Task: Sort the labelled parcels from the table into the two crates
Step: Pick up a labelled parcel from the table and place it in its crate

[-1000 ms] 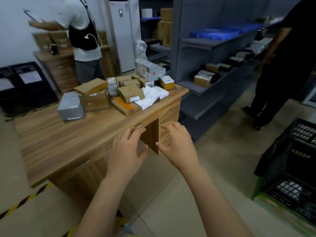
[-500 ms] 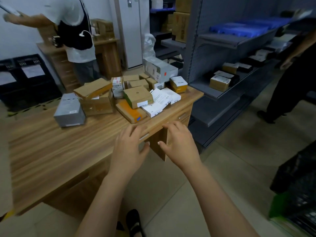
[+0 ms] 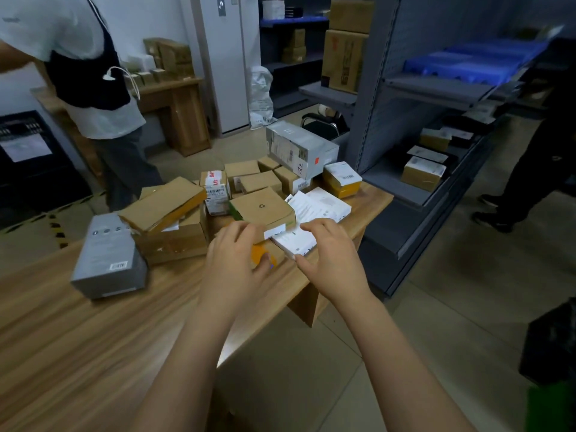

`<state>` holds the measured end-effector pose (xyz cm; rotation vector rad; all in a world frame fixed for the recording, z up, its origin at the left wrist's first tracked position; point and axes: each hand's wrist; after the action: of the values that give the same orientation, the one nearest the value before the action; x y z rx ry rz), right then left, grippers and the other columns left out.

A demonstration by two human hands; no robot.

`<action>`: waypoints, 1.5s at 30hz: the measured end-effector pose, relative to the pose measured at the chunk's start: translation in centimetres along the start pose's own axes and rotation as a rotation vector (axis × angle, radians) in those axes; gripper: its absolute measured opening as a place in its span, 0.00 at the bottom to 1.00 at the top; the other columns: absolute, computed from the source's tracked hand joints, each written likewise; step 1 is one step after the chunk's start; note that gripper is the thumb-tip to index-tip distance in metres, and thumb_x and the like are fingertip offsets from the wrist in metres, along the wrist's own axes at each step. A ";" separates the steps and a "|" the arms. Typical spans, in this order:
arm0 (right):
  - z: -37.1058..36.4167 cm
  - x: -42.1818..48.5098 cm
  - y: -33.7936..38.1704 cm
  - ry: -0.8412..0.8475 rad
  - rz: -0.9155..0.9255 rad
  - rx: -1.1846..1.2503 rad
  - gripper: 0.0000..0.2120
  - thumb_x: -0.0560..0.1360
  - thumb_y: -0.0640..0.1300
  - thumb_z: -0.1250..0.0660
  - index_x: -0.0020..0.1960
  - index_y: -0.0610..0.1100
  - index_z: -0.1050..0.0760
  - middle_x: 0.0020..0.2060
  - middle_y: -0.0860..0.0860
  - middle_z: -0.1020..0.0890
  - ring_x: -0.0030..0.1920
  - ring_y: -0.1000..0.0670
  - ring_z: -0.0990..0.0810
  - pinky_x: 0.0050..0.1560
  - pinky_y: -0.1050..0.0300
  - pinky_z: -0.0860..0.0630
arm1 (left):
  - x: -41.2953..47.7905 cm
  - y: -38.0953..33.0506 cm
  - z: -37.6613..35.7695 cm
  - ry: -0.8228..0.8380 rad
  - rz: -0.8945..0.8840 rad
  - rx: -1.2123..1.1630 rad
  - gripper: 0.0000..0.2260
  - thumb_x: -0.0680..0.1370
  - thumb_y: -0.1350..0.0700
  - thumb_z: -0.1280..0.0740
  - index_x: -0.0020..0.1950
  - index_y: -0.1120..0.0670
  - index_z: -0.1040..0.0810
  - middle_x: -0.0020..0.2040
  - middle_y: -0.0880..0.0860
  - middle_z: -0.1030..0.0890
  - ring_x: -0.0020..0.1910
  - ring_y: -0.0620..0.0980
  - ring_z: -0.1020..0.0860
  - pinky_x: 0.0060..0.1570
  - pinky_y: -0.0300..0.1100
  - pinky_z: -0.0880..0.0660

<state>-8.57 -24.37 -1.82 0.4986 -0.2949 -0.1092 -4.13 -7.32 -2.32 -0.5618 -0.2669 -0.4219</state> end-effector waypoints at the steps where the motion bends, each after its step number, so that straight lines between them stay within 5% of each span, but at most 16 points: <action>1: -0.4 0.9 0.0 0.003 -0.006 0.000 0.25 0.74 0.48 0.29 0.70 0.48 0.30 0.66 0.52 0.29 0.66 0.52 0.32 0.65 0.60 0.36 | 0.8 0.5 -0.2 0.005 0.003 0.003 0.21 0.75 0.53 0.30 0.67 0.48 0.28 0.65 0.47 0.28 0.65 0.48 0.32 0.64 0.46 0.33; 14: -5.0 13.0 -4.4 0.091 -0.014 0.053 0.24 0.75 0.49 0.29 0.69 0.49 0.30 0.66 0.52 0.28 0.66 0.50 0.32 0.65 0.55 0.33 | 10.7 5.6 -6.0 0.056 0.108 0.017 0.21 0.75 0.52 0.31 0.68 0.47 0.28 0.64 0.46 0.28 0.65 0.46 0.32 0.63 0.45 0.33; 28: -13.8 31.2 -11.5 0.383 0.045 0.109 0.25 0.75 0.50 0.29 0.70 0.47 0.30 0.66 0.50 0.28 0.65 0.49 0.30 0.65 0.52 0.29 | 22.1 11.3 -15.7 0.131 0.537 0.070 0.22 0.77 0.48 0.32 0.70 0.47 0.31 0.67 0.48 0.30 0.66 0.48 0.33 0.66 0.51 0.32; 34: -18.3 33.2 -13.3 0.566 -0.044 0.135 0.31 0.76 0.52 0.32 0.76 0.46 0.39 0.70 0.47 0.32 0.68 0.46 0.34 0.66 0.50 0.34 | 22.5 13.8 -18.6 0.210 0.703 0.091 0.30 0.77 0.43 0.34 0.75 0.51 0.38 0.73 0.51 0.34 0.69 0.54 0.33 0.64 0.49 0.31; 38: -19.7 33.1 -13.5 0.666 -0.118 0.167 0.38 0.78 0.53 0.34 0.79 0.45 0.50 0.73 0.45 0.34 0.70 0.44 0.33 0.64 0.52 0.32 | 22.2 14.1 -19.6 0.205 0.815 -0.007 0.31 0.76 0.40 0.34 0.75 0.50 0.39 0.68 0.54 0.27 0.64 0.55 0.28 0.58 0.48 0.27; 41: -19.7 32.3 -13.2 0.674 -0.145 0.176 0.38 0.79 0.53 0.35 0.80 0.46 0.52 0.74 0.46 0.34 0.70 0.44 0.31 0.62 0.51 0.31 | 22.0 13.5 -19.5 0.199 0.854 -0.079 0.31 0.76 0.41 0.34 0.75 0.49 0.39 0.66 0.53 0.25 0.63 0.55 0.27 0.48 0.42 0.31; 45: -18.4 30.3 -11.9 0.598 -0.143 0.192 0.37 0.79 0.53 0.35 0.79 0.47 0.51 0.75 0.48 0.35 0.70 0.46 0.31 0.63 0.50 0.30 | 20.9 12.7 -18.2 0.143 0.784 -0.115 0.33 0.76 0.43 0.33 0.77 0.52 0.41 0.68 0.55 0.26 0.64 0.55 0.27 0.47 0.39 0.33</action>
<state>25.49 -31.69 -15.43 0.7170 0.3195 -0.0666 22.37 -14.41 -15.52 -0.6969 0.1249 0.2852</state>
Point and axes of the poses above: each hand's wrist, its own x-axis towards the middle knuckle, its own z-axis out of the back of the hand, y = z × x
